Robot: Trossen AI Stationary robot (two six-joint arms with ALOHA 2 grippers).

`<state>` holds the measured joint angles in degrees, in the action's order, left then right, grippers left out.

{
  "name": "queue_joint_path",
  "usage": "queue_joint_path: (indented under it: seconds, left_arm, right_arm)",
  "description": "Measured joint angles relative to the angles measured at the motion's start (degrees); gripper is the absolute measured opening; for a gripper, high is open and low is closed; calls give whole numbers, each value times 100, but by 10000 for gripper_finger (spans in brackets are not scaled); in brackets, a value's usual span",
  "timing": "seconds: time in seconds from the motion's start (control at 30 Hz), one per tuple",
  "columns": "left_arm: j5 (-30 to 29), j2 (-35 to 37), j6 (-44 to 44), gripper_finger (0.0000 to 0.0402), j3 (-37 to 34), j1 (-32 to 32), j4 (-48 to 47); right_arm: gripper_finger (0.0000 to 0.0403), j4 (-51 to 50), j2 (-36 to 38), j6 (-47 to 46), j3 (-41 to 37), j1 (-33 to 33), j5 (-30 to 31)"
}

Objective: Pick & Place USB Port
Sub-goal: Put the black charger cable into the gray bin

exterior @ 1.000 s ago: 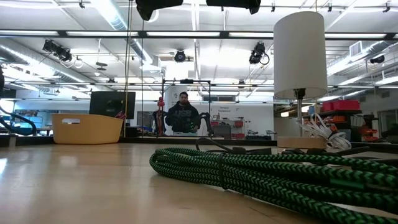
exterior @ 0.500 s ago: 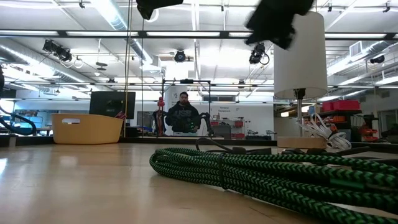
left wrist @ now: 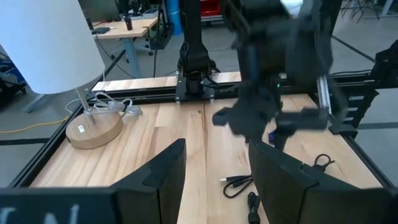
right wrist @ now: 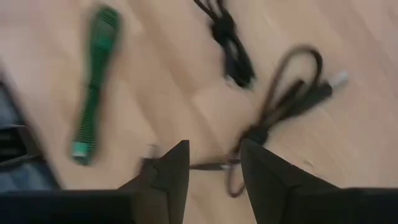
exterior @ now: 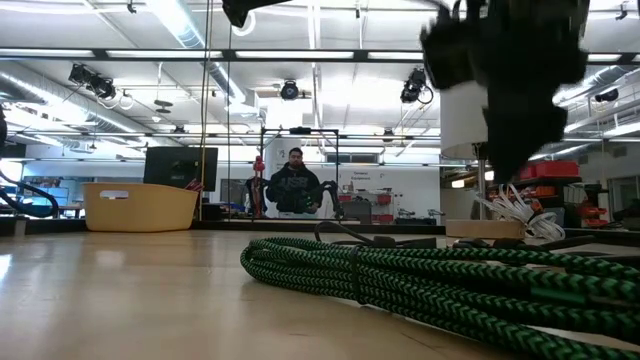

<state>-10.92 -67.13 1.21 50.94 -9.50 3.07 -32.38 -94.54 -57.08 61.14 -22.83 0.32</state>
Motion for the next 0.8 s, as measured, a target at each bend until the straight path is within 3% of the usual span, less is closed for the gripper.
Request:
queue_joint_path:
  seconds: [0.3, 0.63, 0.73, 0.8]
  left_arm:
    - [0, 2, 53, 179, 0, 0, 0]
    - [0, 2, 148, 179, 0, 0, 15]
    - [0, 2, 151, 179, 0, 0, 18]
    - [2, 2, 149, 179, 0, 0, 17]
  right_arm:
    - [145, -141, -784, -442, 0, 15, -240]
    - [144, -145, -1126, -327, 24, 42, 51]
    - [121, -178, -1216, -346, 26, 46, 20]
    - [82, -217, -1224, -238, 22, 52, -31]
